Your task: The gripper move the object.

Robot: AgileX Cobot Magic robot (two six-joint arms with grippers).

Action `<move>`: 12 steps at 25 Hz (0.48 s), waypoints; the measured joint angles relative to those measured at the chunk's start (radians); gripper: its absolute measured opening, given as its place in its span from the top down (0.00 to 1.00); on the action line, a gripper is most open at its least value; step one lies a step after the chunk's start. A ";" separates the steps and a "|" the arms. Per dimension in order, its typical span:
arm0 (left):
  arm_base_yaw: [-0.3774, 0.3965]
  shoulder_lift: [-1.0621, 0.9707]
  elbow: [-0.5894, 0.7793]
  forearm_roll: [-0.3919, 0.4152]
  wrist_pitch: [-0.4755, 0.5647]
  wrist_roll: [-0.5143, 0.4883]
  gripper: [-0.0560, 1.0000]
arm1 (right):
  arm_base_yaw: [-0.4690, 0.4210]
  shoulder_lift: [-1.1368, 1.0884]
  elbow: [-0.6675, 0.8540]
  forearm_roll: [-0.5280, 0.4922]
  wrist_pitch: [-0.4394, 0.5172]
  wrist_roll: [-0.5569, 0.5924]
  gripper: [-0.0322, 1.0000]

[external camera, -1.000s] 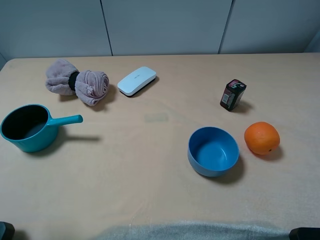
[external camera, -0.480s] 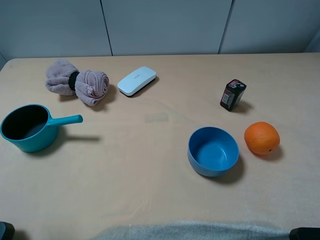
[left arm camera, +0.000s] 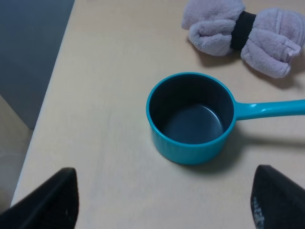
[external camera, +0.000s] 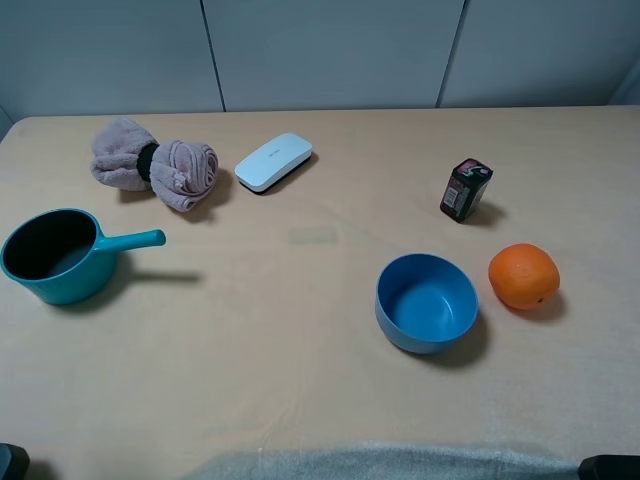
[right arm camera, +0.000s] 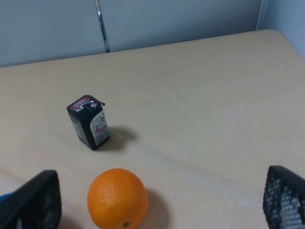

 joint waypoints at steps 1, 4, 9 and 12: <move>0.000 0.000 0.000 0.000 0.000 0.000 0.24 | 0.000 0.000 0.000 0.000 0.000 0.000 0.32; 0.000 0.000 0.000 0.000 0.000 0.001 0.24 | 0.000 0.000 0.000 0.000 0.000 0.000 0.32; 0.000 0.000 0.000 0.000 0.000 0.001 0.24 | 0.000 0.000 0.000 0.000 0.000 0.000 0.32; 0.000 0.000 0.000 0.000 0.000 0.001 0.24 | 0.000 0.000 0.000 0.000 0.000 0.000 0.32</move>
